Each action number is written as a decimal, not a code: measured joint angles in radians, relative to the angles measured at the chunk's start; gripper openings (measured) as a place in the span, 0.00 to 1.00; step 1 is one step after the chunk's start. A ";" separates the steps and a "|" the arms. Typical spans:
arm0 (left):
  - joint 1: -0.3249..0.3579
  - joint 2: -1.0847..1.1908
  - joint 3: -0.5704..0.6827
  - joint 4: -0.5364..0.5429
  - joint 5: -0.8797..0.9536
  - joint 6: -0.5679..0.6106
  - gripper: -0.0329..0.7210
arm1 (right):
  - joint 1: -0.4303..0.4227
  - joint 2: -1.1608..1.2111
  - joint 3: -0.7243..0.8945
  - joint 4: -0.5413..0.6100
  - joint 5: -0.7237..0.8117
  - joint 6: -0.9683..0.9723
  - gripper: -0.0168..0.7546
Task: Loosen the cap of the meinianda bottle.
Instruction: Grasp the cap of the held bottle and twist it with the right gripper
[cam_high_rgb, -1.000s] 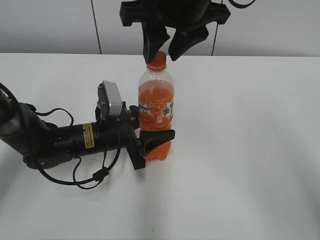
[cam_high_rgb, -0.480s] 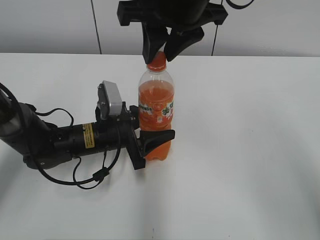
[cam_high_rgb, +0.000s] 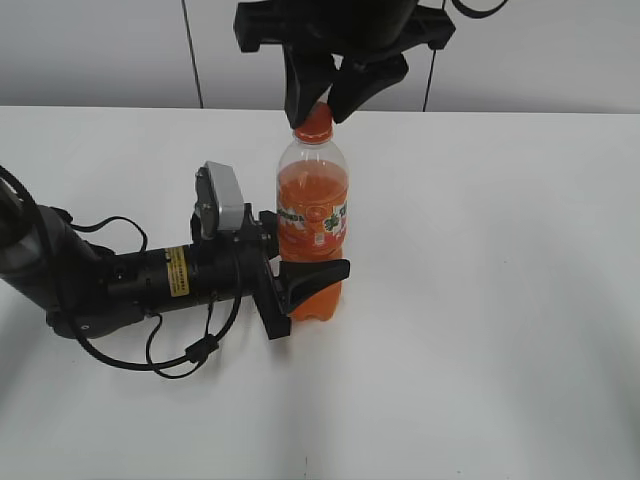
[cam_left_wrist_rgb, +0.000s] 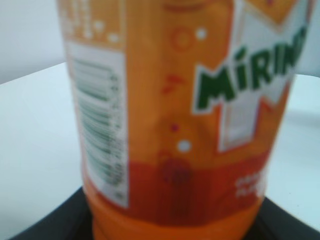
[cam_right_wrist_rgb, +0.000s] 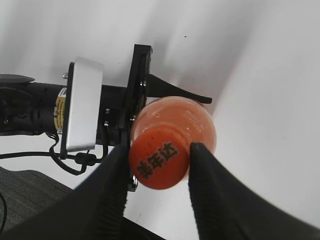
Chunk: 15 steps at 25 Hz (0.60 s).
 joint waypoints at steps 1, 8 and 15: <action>0.000 0.000 0.000 0.000 0.000 0.000 0.56 | 0.000 0.000 0.000 0.000 0.000 0.000 0.42; 0.000 0.000 0.000 0.000 0.000 0.000 0.56 | 0.000 0.019 0.000 0.000 0.000 -0.004 0.42; 0.000 0.000 0.000 -0.001 0.000 -0.001 0.56 | 0.000 0.019 -0.002 0.000 0.002 -0.006 0.39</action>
